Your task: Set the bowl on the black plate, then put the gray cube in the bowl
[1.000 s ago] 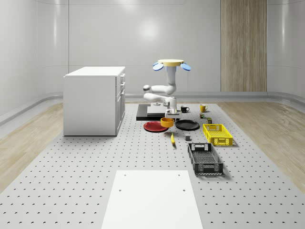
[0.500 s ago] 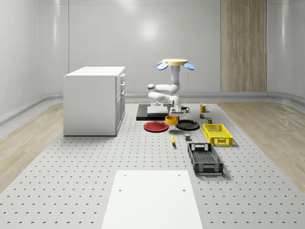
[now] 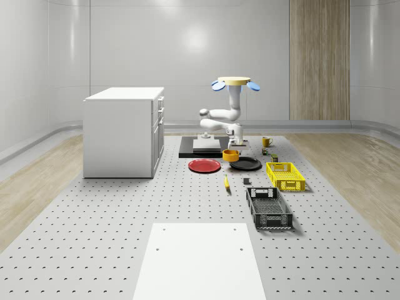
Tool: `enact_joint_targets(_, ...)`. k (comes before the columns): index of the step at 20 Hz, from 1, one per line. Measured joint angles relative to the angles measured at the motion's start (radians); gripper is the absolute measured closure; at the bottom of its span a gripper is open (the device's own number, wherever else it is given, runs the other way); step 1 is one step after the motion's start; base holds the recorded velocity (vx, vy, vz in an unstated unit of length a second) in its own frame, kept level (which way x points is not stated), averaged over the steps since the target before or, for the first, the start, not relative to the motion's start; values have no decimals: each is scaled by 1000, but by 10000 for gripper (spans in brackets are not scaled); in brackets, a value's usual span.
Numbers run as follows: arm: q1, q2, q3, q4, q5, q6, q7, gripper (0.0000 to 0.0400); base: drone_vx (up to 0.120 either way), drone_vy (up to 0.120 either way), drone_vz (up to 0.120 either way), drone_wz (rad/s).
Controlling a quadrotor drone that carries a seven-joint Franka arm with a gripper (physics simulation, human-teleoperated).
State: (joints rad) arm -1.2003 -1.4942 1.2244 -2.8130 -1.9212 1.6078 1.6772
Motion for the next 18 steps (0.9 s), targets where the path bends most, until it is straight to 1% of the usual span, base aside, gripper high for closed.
enact_joint_targets(12,-1,-3,0,0,1,3,1,300,-120,120,0,0)
enact_joint_targets(13,-1,-3,0,0,1,3,1,300,-80,120,0,0)
enact_joint_targets(15,-1,-4,1,0,2,3,1,300,0,120,0,0)
enact_joint_targets(18,-2,-4,1,0,2,4,1,300,0,120,-107,0)
